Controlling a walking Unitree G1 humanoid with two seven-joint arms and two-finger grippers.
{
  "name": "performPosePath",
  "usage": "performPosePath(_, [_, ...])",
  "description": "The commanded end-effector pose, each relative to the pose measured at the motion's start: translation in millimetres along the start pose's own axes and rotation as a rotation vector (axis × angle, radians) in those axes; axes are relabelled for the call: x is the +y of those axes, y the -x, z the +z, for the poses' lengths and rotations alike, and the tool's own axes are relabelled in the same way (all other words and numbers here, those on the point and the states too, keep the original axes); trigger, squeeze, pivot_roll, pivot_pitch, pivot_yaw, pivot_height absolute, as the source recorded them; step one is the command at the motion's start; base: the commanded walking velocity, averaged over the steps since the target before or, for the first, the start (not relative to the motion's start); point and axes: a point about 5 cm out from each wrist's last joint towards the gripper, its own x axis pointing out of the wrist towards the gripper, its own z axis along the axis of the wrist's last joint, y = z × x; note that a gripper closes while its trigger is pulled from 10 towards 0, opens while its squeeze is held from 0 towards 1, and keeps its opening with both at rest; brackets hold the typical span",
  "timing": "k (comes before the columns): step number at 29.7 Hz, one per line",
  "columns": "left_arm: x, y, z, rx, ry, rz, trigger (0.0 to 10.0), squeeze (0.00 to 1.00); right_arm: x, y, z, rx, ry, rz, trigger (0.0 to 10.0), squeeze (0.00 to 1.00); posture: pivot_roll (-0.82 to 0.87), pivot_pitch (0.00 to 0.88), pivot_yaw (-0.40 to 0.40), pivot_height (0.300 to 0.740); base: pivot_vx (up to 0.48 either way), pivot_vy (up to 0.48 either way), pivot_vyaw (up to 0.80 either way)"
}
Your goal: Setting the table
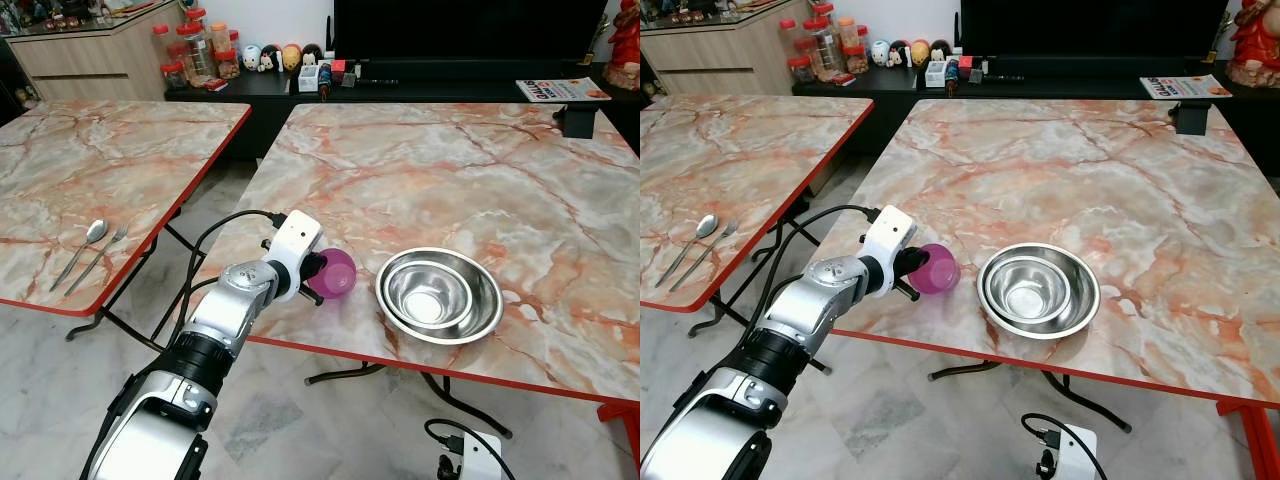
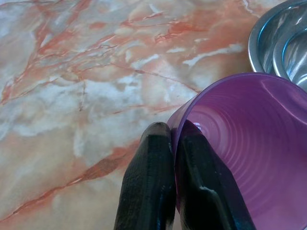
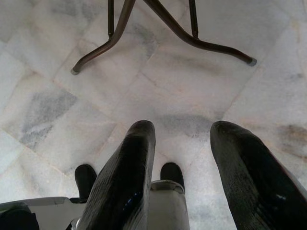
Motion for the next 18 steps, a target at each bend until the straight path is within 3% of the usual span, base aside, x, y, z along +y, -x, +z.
performPosePath(1, [5.1,1.0,6,-0.002,-0.035,0.011,10.0,0.00,0.7,0.4,-1,-0.001,-0.005,-0.002,10.0,0.00,-0.03,0.000,0.090,0.740,0.000,0.000,0.00])
performPosePath(13, [1.1,3.4,9,0.010,-0.040,-0.058,10.0,0.00,1.0,-0.4,2,-0.005,-0.005,0.002,10.0,0.00,-0.02,0.000,0.088,0.740,0.000,0.000,0.00])
performPosePath(18, [2.4,2.3,20,0.027,-0.047,-0.080,10.0,0.00,0.5,-0.3,1,-0.002,-0.005,0.000,10.0,0.00,-0.01,0.000,0.087,0.740,0.000,0.000,0.00])
